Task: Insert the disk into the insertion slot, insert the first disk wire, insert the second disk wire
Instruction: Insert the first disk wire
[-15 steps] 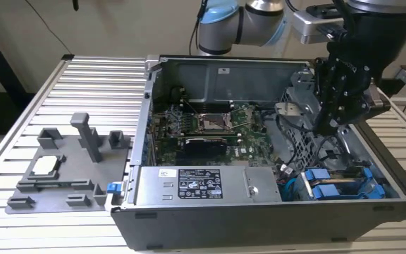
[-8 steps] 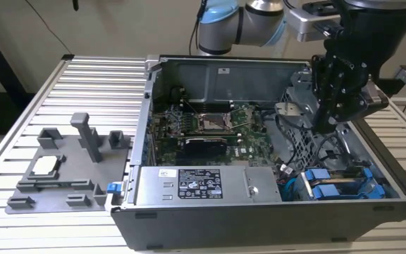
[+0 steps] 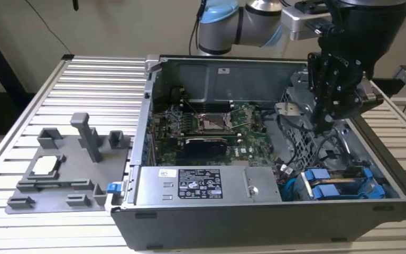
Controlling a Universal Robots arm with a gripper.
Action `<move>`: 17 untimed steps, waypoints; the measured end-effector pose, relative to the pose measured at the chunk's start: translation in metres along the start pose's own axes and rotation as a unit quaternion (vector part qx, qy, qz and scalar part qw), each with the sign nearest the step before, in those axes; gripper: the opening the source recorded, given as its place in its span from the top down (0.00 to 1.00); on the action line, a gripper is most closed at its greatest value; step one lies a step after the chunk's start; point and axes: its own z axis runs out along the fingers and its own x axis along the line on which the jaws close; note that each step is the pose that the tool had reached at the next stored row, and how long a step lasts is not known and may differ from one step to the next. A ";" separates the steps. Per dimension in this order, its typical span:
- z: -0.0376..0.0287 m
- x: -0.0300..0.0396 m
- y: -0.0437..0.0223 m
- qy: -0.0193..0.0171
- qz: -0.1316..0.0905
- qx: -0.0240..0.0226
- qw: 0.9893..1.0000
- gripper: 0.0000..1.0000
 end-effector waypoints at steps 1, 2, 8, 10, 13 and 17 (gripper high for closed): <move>0.0000 -0.0003 0.0004 0.000 0.000 0.000 1.000 0.73; 0.0002 -0.0006 0.0007 0.000 0.000 0.001 1.000 0.73; 0.0002 -0.0007 0.0010 0.000 0.000 0.002 1.000 0.73; 0.0008 -0.0008 0.0010 0.000 0.000 0.002 1.000 0.73; 0.0019 -0.0009 0.0012 0.000 0.000 0.003 1.000 0.73; 0.0049 -0.0011 0.0015 -0.001 0.000 0.006 1.000 0.73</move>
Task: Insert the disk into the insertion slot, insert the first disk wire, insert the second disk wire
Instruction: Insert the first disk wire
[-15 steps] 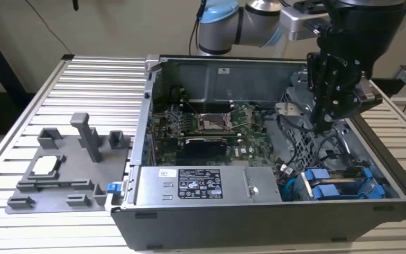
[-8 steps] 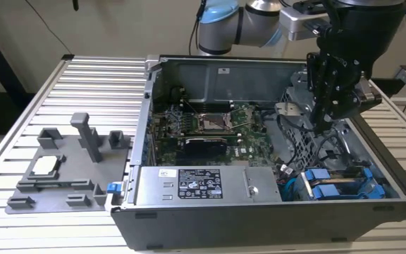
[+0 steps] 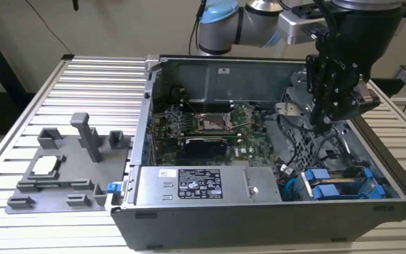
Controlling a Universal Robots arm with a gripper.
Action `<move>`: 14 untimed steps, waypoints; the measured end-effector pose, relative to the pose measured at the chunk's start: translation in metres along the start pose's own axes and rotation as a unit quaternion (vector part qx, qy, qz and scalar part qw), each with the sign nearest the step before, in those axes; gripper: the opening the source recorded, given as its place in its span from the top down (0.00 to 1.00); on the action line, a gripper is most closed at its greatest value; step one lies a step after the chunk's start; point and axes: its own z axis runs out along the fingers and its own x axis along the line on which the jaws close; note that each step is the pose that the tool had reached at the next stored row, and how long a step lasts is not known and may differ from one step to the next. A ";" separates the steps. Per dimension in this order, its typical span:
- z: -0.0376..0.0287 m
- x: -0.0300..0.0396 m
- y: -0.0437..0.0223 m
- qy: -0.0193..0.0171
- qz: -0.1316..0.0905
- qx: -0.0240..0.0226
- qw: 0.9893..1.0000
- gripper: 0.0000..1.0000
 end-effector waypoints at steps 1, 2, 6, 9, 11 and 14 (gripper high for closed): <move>0.0013 -0.0001 0.0002 0.000 0.000 0.001 1.000 0.73; 0.0028 -0.0003 0.0003 0.000 0.000 0.002 1.000 0.73; 0.0073 -0.0007 0.0009 0.002 -0.001 0.003 1.000 0.73; 0.0093 -0.0009 0.0016 0.002 -0.001 0.004 1.000 0.73; 0.0101 -0.0010 0.0021 0.002 -0.001 0.004 1.000 0.73; 0.0111 -0.0011 0.0032 0.003 -0.001 0.004 1.000 0.73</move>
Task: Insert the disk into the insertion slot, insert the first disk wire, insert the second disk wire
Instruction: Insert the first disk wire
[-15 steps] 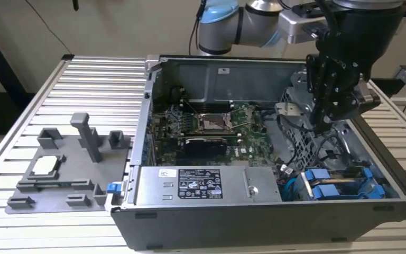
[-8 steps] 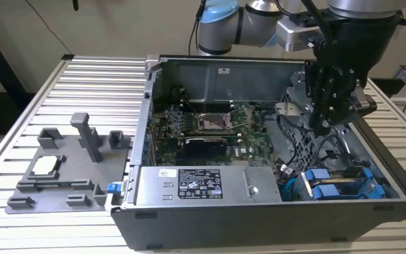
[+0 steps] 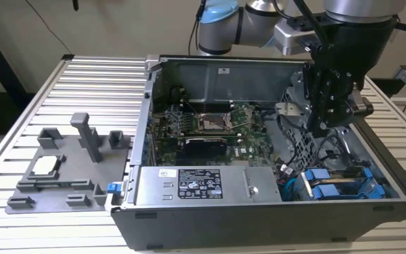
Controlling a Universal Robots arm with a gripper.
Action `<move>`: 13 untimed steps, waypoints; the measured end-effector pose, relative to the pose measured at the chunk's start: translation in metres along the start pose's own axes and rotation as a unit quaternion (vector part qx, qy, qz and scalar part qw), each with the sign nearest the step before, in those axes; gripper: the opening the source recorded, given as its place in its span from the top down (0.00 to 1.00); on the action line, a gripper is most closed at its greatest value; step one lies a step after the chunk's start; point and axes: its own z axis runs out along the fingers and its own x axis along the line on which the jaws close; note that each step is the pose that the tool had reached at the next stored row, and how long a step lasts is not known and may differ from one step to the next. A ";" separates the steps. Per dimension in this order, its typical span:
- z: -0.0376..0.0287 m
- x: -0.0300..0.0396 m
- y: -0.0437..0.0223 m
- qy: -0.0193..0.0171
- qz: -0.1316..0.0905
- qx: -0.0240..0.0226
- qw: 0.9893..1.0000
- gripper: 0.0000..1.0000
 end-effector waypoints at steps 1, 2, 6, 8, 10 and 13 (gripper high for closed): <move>0.0002 0.0000 0.0004 0.000 0.000 0.000 1.000 0.73; 0.0004 0.0000 0.0007 0.001 0.000 0.000 1.000 0.76; 0.0005 -0.0001 0.0009 0.004 -0.001 0.000 1.000 0.84; 0.0004 0.0000 0.0009 0.006 -0.001 0.000 1.000 0.84; 0.0005 0.0002 0.0009 0.006 -0.001 0.000 1.000 0.84; 0.0007 0.0015 0.0010 0.006 -0.001 0.000 1.000 0.84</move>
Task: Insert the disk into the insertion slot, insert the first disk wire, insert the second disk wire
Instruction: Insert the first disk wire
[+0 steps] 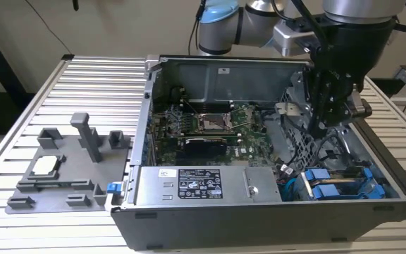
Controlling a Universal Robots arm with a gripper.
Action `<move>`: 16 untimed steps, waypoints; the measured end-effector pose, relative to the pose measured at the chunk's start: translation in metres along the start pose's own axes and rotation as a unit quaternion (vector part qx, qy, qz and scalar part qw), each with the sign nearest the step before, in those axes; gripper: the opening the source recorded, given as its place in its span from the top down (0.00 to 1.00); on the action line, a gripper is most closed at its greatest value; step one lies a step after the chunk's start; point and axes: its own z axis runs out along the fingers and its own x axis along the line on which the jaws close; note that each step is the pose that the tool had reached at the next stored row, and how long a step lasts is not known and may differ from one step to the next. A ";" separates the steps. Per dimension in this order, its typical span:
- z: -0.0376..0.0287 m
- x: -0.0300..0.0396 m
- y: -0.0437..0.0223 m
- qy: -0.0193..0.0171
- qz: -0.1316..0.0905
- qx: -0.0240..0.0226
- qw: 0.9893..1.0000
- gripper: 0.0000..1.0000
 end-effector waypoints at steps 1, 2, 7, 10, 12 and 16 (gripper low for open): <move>0.0002 0.0006 0.0000 0.000 0.000 0.000 1.000 0.84; 0.0004 0.0018 0.0001 0.000 0.000 0.000 1.000 0.84; 0.0023 0.0138 -0.0023 -0.004 0.000 -0.002 1.000 0.84; 0.0036 0.0211 -0.0051 -0.006 0.000 -0.004 1.000 0.84; 0.0044 0.0259 -0.0071 -0.008 0.000 -0.005 1.000 0.84; 0.0061 0.0357 -0.0113 -0.010 0.000 -0.008 1.000 0.84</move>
